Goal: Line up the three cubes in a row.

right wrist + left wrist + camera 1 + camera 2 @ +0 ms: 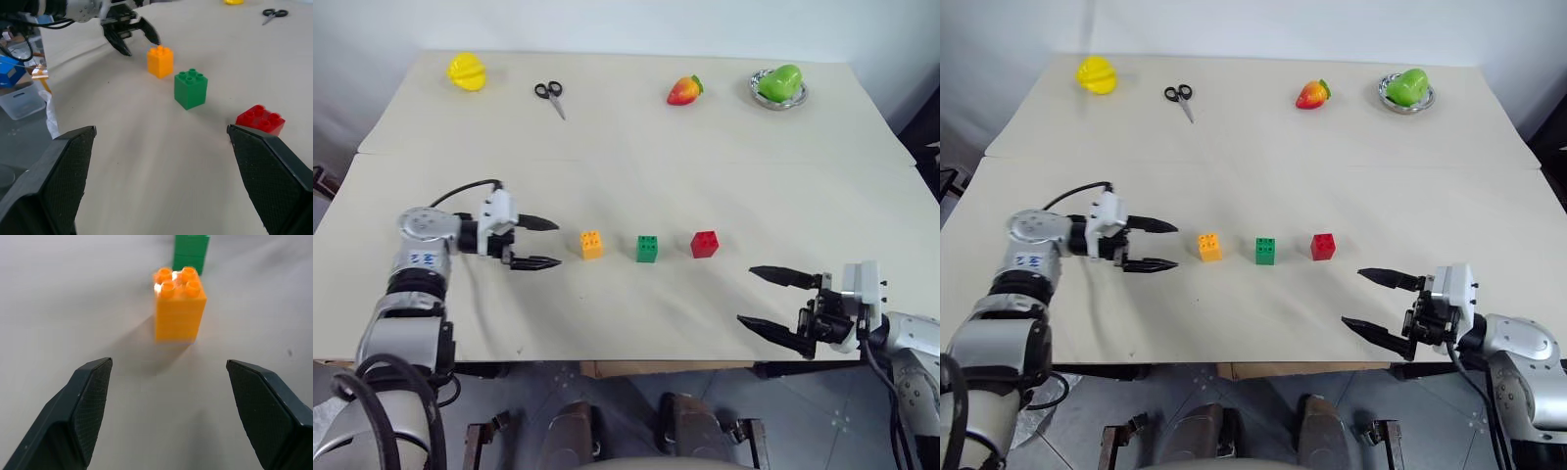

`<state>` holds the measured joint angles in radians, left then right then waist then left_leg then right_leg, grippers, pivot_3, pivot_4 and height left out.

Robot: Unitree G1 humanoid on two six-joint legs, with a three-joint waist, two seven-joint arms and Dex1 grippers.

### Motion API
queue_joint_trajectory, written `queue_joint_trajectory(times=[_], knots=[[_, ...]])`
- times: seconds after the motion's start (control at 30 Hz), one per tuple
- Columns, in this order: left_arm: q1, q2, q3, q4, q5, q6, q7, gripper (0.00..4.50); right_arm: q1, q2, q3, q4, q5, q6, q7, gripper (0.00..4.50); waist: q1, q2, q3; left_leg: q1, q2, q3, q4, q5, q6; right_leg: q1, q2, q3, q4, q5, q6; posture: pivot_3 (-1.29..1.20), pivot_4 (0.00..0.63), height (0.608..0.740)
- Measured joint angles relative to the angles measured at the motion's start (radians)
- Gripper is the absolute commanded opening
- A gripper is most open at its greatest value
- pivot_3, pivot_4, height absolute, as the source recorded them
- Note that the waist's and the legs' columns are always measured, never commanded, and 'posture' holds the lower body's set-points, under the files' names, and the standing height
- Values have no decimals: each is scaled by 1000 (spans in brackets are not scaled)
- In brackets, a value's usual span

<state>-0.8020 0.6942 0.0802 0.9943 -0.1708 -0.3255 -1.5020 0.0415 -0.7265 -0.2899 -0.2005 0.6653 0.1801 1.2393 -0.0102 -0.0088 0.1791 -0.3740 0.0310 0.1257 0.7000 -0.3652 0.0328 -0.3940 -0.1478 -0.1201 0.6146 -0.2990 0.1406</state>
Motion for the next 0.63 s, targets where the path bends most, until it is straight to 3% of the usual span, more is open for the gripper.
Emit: queue_joint_trajectory(times=[0.1, 0.3, 0.47, 0.63], knots=[[224, 66, 95, -277, -124, 171, 13, 3966, -33, -24, -24, 55, 22, 24, 32, 4500, -4, 0, 0, 1, 3, -2, 0, 0, 0, 0, -1, -1, 3, 0, -1, 0, 150, 740], [545, 31, 238, -711, -261, 368, 219, 3966, -92, -28, -33, 175, 5, -26, 81, 4500, 18, 0, 0, 1, 1, -5, 3, 0, 1, 3, -5, 0, 4, 0, -1, 0, 150, 740], [636, 19, 258, -859, -294, 417, 302, 3966, -116, -27, -36, 253, -8, -74, 115, 4500, 21, 0, 0, 2, 2, -4, 2, 1, 0, 3, -4, 0, 4, 0, -1, 0, 150, 740], [625, 26, 251, -868, -298, 423, 303, 3966, -144, -8, -25, 254, -19, -93, 122, 4500, 11, 1, 0, 2, 2, -3, 1, 1, 0, 2, -3, 0, 4, 0, -1, 0, 150, 740]])
